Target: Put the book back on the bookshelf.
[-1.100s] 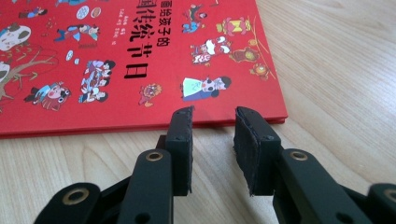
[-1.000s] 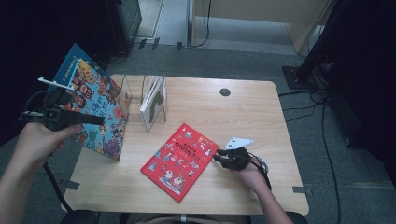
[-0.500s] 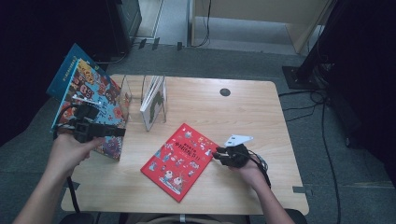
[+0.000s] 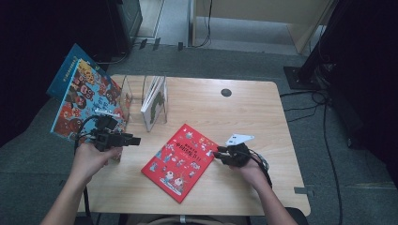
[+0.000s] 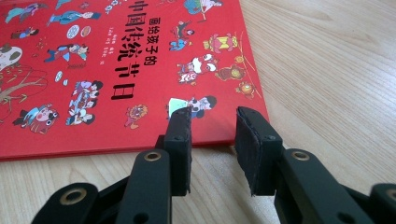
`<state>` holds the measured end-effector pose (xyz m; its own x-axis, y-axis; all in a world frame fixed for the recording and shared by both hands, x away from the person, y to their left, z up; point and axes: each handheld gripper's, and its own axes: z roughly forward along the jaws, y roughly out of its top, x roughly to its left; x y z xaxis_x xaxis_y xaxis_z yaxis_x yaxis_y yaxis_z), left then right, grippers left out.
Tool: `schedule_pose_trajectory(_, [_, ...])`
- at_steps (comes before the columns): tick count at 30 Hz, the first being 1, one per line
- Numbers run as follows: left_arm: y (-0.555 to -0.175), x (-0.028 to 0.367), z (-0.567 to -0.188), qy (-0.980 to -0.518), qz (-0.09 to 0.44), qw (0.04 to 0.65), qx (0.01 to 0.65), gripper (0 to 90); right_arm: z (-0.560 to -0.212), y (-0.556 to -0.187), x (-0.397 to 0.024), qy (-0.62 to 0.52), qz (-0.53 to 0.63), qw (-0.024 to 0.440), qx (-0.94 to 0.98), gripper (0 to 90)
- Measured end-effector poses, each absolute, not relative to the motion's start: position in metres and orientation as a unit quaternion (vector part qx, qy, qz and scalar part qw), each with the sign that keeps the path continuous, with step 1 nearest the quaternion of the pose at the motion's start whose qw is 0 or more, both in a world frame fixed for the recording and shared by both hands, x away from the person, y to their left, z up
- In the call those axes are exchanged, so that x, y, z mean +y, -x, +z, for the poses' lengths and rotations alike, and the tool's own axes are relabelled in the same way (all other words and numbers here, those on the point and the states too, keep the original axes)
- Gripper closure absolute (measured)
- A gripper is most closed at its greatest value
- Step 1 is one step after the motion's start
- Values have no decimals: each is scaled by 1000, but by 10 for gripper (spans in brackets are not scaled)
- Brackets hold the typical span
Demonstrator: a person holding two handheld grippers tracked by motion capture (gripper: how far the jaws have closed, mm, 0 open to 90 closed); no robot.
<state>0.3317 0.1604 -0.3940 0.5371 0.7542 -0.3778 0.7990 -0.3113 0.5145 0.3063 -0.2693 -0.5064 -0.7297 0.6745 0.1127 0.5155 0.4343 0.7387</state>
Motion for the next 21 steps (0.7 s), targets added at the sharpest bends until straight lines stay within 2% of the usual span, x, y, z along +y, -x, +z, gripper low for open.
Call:
schedule_pose_trajectory(15, [-333,141,-435,-826,-33,328,456,505,-508,-305,-267,-356,393,97,842,670])
schedule_pose_trajectory(21, [-332,135,-451,-833,-35,333,440,582,-509,-305,-267,-361,392,94,841,689])
